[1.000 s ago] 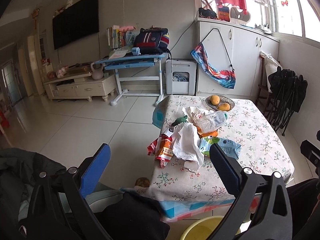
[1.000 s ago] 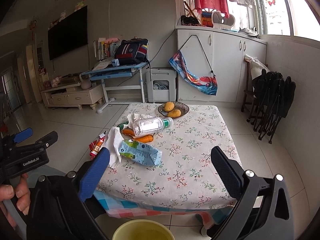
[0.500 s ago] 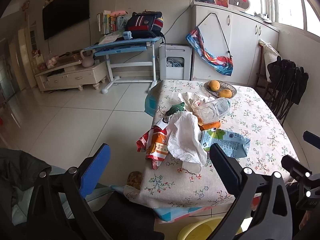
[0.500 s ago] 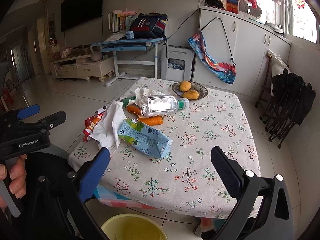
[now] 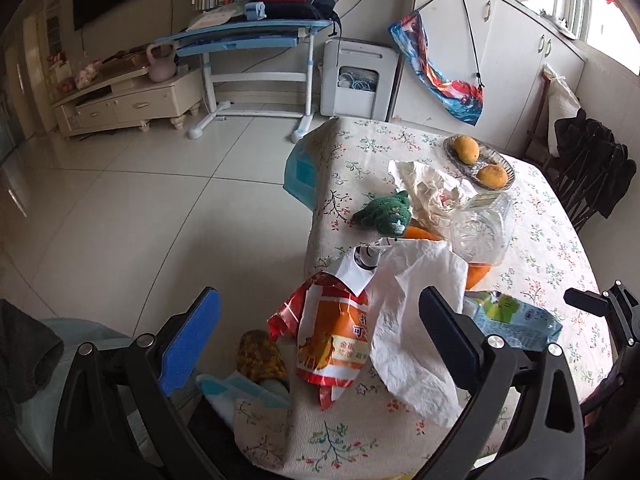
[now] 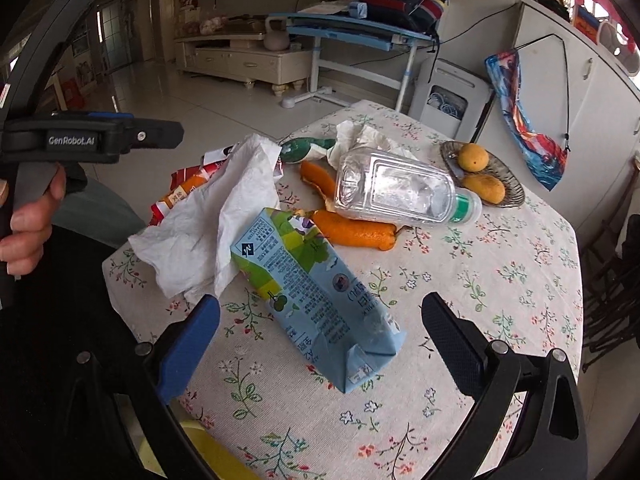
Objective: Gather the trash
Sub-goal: 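Grasp the blue-green juice carton with the right gripper while the left gripper approaches the white tissue, then lift the juice carton with the right gripper while the left gripper grasps the white tissue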
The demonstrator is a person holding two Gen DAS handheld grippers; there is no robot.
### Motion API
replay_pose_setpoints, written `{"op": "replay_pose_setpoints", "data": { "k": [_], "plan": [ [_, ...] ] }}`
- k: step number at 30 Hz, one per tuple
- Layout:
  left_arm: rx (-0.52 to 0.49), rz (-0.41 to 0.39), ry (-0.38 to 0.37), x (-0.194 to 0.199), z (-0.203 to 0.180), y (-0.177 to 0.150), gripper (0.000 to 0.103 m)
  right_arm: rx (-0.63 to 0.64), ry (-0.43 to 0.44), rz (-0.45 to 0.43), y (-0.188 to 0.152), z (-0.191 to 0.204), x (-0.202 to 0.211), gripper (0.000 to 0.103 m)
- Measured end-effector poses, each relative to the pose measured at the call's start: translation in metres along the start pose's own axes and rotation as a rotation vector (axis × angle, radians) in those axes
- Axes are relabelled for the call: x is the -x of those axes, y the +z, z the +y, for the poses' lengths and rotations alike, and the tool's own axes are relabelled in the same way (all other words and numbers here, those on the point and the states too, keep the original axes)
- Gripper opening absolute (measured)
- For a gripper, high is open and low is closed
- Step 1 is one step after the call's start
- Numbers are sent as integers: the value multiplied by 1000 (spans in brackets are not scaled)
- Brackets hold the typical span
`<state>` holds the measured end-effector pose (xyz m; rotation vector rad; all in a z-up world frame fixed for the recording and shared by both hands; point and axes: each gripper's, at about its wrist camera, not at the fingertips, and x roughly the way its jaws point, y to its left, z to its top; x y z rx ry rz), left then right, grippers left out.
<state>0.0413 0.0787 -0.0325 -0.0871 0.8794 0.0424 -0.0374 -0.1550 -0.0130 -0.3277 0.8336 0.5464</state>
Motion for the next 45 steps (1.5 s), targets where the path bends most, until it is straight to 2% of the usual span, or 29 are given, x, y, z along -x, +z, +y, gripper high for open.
{"op": "replay_pose_setpoints", "data": {
  "k": [3,6,8,10,12,14,17,21,24,28,32,45],
  "plan": [
    [-21,57,-22,-30,-8,7,96,41,38,45,2,-1,-19,97],
    [-56,85,-82,-45,-23,3,96,45,92,79,-1,-4,-30,94],
    [-99,92,-117,-52,-39,2,96,26,101,88,-5,-9,-30,80],
    [-138,107,-154,-58,-56,1,96,-13,118,81,-9,-18,-29,72],
    [-166,101,-156,-62,-70,1,96,-65,131,76,-14,-30,-23,63],
    [-176,107,-194,-66,-81,3,96,-124,143,72,-21,-46,-16,49],
    [-230,94,-247,-61,-101,3,96,-196,112,75,-33,-67,-9,36],
    [-299,77,-263,-51,-119,-3,96,-288,95,67,-49,-86,-1,35],
    [-331,52,-244,-42,-124,-8,96,-310,106,52,-49,-91,-1,36],
    [-351,15,-212,-29,-122,-10,96,-357,181,38,-45,-94,-6,50],
    [-352,-29,-175,-17,-117,-8,96,-375,215,31,-41,-96,-12,54],
    [-403,-85,-104,5,-110,-7,96,-384,242,51,-37,-93,-29,52]
  ]
}}
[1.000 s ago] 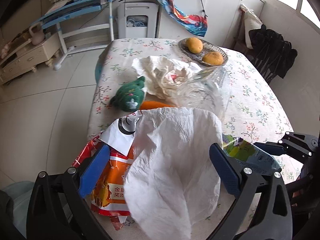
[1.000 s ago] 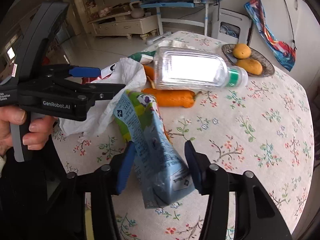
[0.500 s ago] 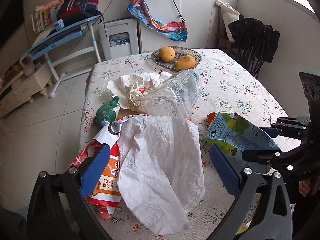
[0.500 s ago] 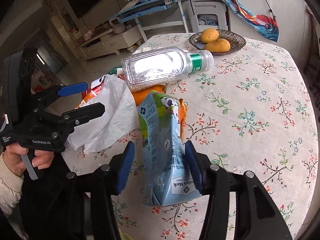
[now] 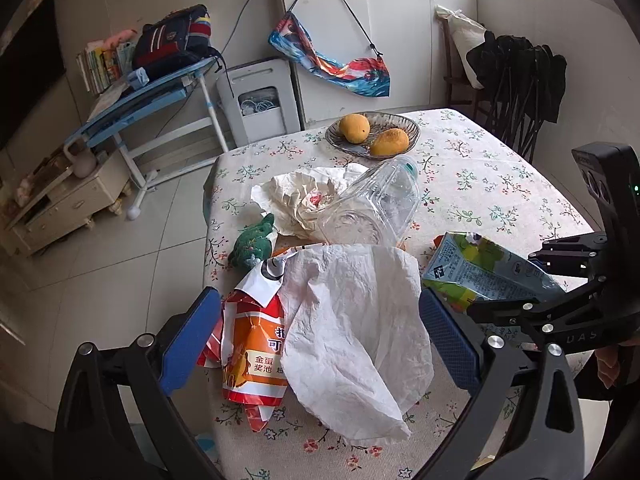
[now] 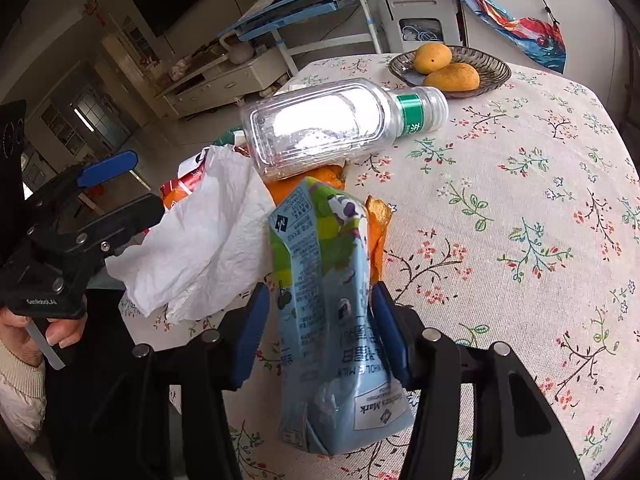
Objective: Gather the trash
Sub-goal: 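Lift the juice carton with the right gripper while the left gripper grasps the white tissue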
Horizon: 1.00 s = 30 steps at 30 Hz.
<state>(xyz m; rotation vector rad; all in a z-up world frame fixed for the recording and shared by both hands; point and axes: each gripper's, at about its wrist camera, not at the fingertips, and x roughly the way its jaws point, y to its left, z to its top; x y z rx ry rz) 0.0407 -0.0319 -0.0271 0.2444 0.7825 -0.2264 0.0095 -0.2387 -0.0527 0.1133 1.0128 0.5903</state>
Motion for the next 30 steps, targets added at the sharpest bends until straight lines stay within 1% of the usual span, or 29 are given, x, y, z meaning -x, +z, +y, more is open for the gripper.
{"op": "replay_pose_setpoints", "data": {
  "k": [1,4,21,25,26,27,28,29,30],
  "plan": [
    [-5,-2,0,1,0,0,96,0,-1,0,0,0,-1,50],
    [-11,-8,0,3,-1,0,96,-1,1,-1,-2,0,-1,49],
    [-27,-16,1,10,-6,3,96,4,15,-22,-3,5,2,47],
    [-28,2,-18,11,-7,3,95,6,18,-36,-2,6,6,47],
    [-24,14,-33,11,-7,3,94,4,18,-39,-2,6,7,47],
    [-18,29,-54,10,-7,2,85,4,18,-43,-2,6,8,47],
    [-10,50,-73,8,-8,1,74,2,17,-46,-2,6,9,47],
    [0,74,-87,4,-8,-1,68,0,18,-51,-2,5,11,47],
    [9,101,-99,-1,-8,-5,60,-2,17,-56,-2,5,13,47]
  ]
}}
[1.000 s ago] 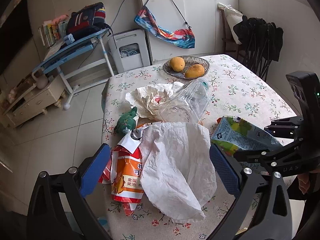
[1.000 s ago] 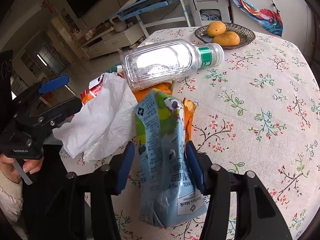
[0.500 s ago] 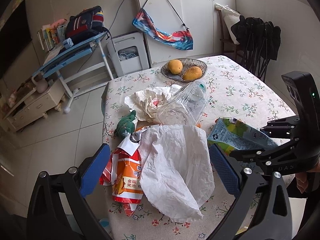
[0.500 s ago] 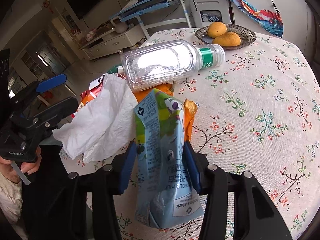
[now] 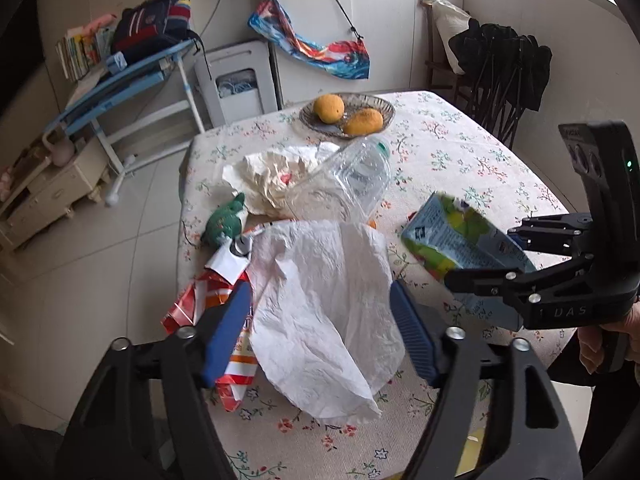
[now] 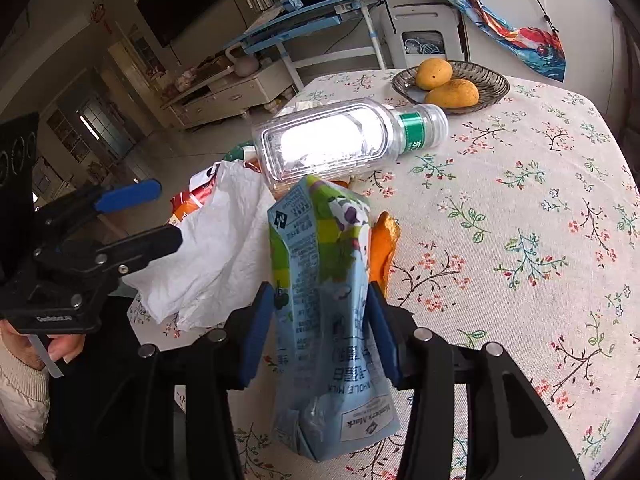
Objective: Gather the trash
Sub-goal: 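Lift the juice carton with the right gripper while the left gripper grasps the white tissue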
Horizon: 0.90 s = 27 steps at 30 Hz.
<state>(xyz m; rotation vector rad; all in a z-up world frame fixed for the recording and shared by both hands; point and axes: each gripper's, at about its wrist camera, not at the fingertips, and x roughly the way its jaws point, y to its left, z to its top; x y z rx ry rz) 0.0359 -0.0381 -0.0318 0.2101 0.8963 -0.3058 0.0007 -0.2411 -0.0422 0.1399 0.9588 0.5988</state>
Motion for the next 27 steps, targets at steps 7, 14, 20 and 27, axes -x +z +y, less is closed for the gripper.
{"op": "replay_pose_setpoints", "data": {
  "k": [7,14,20,27],
  "plan": [
    [-24,86,-6,-23,-7,-17,3,-13,2,-40,2,-1,14,46],
    [88,-7,-82,0,9,-17,2,-42,12,-84,4,-4,29,32],
    [82,1,83,-11,1,-18,80,-40,16,-92,3,-2,31,32],
    [-30,106,124,-49,-23,-22,27,-49,19,-96,2,-4,32,32]
  ]
}}
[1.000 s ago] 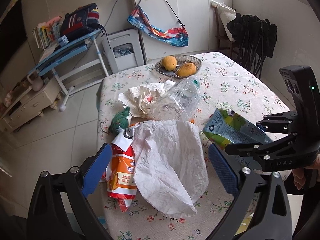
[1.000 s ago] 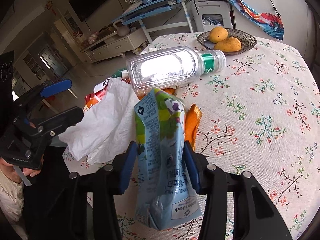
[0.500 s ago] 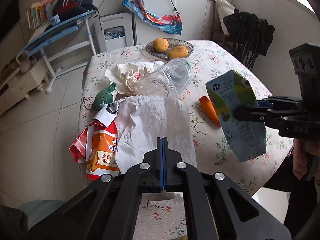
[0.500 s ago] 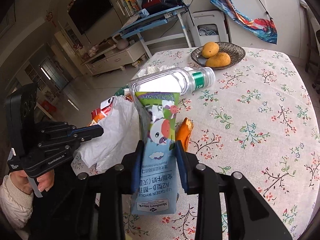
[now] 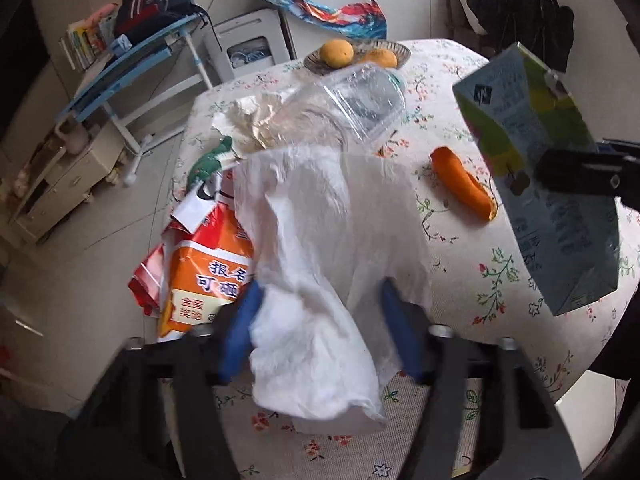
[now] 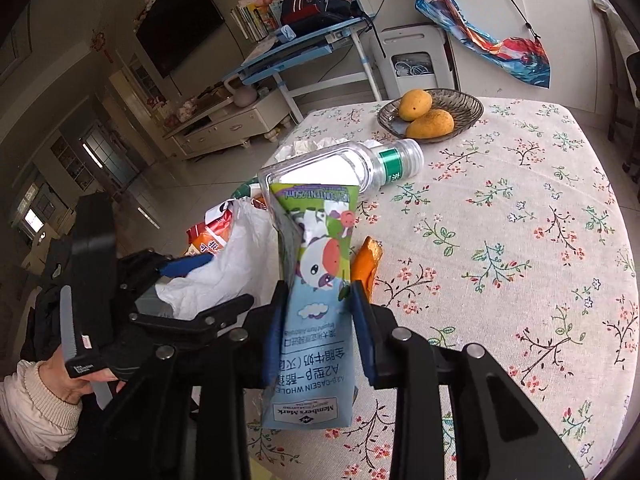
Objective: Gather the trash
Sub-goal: 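Lift the juice carton with the right gripper while the left gripper grasps the white tissue, then lower the juice carton into the yellow basin and open the right gripper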
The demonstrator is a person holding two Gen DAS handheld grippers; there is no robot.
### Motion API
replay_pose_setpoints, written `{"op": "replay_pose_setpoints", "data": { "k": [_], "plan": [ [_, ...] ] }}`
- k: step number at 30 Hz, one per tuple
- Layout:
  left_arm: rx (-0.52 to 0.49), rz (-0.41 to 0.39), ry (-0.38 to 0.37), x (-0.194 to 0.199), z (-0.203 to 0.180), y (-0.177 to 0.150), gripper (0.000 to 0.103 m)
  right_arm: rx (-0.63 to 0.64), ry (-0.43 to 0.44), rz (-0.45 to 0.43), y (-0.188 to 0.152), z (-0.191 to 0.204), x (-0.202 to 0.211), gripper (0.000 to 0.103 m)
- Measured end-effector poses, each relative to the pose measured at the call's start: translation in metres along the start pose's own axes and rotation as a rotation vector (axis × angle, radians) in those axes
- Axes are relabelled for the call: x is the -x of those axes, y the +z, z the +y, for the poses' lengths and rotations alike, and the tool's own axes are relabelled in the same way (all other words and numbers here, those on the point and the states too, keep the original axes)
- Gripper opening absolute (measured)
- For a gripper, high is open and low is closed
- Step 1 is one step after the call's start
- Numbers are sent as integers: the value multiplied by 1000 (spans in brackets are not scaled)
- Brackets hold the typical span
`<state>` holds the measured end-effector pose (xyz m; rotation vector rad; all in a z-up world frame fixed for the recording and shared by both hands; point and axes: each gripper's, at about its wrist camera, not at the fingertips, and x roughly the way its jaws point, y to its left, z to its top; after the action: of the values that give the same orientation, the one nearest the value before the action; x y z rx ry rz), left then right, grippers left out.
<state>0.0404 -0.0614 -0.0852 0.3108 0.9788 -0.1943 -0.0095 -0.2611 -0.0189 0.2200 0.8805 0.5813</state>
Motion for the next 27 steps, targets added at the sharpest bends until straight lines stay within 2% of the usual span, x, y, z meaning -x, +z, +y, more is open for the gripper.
{"op": "replay_pose_setpoints", "data": {
  "k": [1,3,8,10,16,20,24,27],
  "plan": [
    [18,-3,-25,1,4,1,10,-1,1,-4,0,0,1,32],
    [75,-35,-77,11,16,2,4,-7,4,-18,0,1,5,32],
    [185,-175,-169,53,41,2,3,5,-19,-64,-4,10,19,32],
    [204,-206,-163,65,44,-1,3,14,-25,-82,-6,15,25,32],
    [251,-331,-276,111,49,-20,3,40,-65,-135,-15,30,42,32],
    [235,-408,-285,153,48,-29,3,97,-102,-158,-20,52,55,32],
    [217,-460,-282,190,48,-33,3,112,-60,-167,-29,69,68,32],
    [201,-495,-277,215,44,-38,3,128,-24,-132,-46,82,72,32]
  ]
}}
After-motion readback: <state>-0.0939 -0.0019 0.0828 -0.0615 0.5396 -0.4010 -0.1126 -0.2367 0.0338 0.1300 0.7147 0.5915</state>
